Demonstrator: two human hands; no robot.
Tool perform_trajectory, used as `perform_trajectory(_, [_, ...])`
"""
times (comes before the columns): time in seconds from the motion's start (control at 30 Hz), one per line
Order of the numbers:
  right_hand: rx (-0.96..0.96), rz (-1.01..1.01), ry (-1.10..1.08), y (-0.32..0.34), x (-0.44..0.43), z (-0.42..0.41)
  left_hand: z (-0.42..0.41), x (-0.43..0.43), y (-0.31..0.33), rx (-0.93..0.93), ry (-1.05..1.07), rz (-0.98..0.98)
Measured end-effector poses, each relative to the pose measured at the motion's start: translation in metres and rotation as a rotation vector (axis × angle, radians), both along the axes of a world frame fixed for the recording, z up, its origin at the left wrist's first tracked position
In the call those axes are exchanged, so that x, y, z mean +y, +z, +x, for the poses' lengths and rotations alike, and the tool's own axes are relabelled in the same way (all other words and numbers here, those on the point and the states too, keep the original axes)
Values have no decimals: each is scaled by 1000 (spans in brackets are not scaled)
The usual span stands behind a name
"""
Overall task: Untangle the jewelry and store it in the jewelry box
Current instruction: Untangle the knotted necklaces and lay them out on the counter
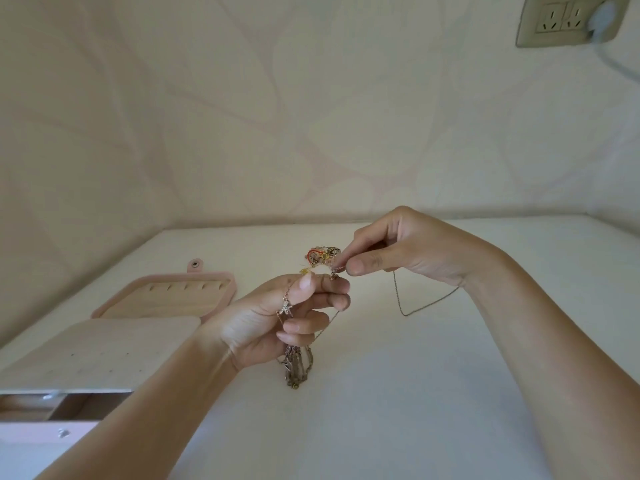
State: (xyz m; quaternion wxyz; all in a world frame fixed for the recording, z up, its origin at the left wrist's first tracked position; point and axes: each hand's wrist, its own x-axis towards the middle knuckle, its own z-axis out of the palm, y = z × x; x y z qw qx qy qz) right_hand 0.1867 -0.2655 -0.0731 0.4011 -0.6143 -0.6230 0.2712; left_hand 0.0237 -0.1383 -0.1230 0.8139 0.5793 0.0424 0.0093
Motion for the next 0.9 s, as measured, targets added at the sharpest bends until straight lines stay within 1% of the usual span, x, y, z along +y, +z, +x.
perform_trajectory(0.1, [-1,4,-1,-1,1,1,0,-5,1,-35,47,205])
perform_trajectory(0.17, [-33,15,-32,-2,2,3,-1,-15,7,-6,194,389])
perform_trajectory(0.27, [-61,6,-73,-6,6,4,1,-27,12,68,489,777])
perform_trajectory(0.33, [-98,-3,-96,-8,7,3,3,-28,7,93,598,967])
perform_trajectory(0.47, [-92,4,-150,-7,6,3,4,-28,-2,87,585,1091])
perform_trajectory(0.57, [-92,-44,-172,-6,7,-1,7,-31,-3,42,550,1149])
perform_trajectory(0.67, [-77,-86,-184,-10,12,-8,10,-32,-8,0,575,1239])
perform_trajectory(0.73, [-81,-106,-205,-13,16,-9,10,-31,-12,-69,632,1220])
perform_trajectory(0.8, [-74,-115,-249,-11,14,-5,11,-27,-16,-133,684,1118])
perform_trajectory(0.83, [-48,-121,-255,-9,11,-1,11,-24,-18,-143,700,1088])
perform_trajectory(0.9, [34,-137,-211,-4,5,7,12,-17,-23,-97,693,1113])
